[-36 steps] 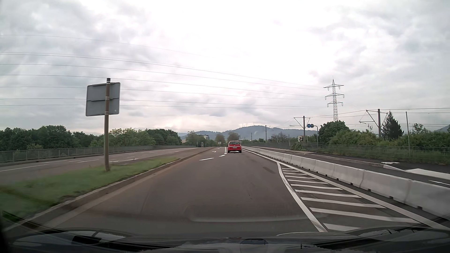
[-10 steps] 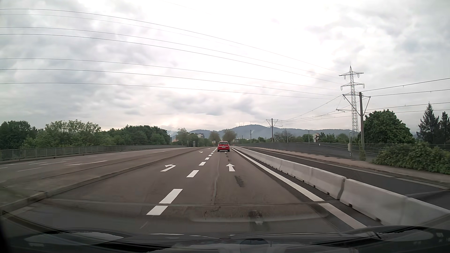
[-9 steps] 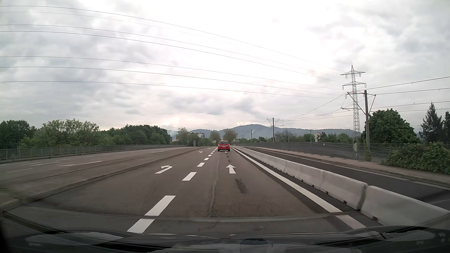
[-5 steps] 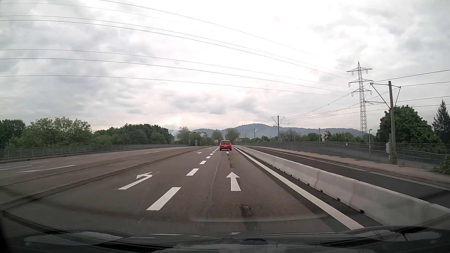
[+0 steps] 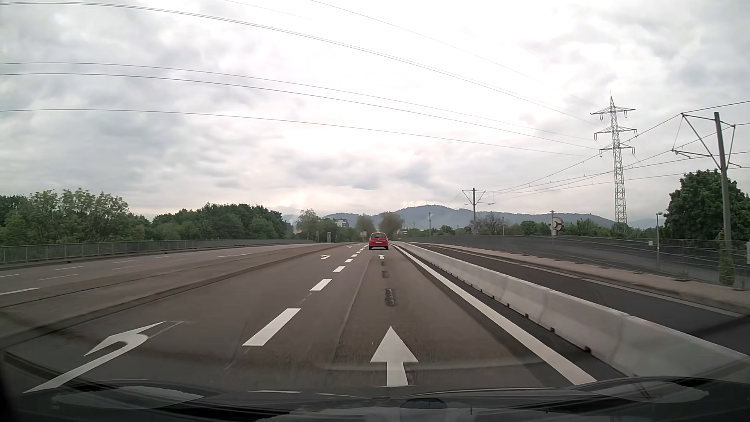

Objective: Follow the waypoints while adhering to traffic rules and regulations

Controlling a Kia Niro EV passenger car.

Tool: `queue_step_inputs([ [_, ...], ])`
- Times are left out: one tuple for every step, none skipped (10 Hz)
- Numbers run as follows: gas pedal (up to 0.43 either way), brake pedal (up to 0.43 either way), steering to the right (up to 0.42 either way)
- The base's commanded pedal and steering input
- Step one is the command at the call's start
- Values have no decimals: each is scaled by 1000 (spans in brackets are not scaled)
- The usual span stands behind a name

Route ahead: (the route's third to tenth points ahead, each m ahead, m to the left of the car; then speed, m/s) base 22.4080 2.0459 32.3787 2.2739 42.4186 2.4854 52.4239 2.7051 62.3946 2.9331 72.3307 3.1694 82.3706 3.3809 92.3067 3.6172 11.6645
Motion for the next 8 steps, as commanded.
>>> queue_step_inputs([
  [130, 0, -8],
  [130, 0, -7],
  [130, 0, -8],
  [130, 0, -7],
  [130, 0, -8],
  [130, 0, -7],
  [130, 0, -7],
  [130, 0, -7],
])
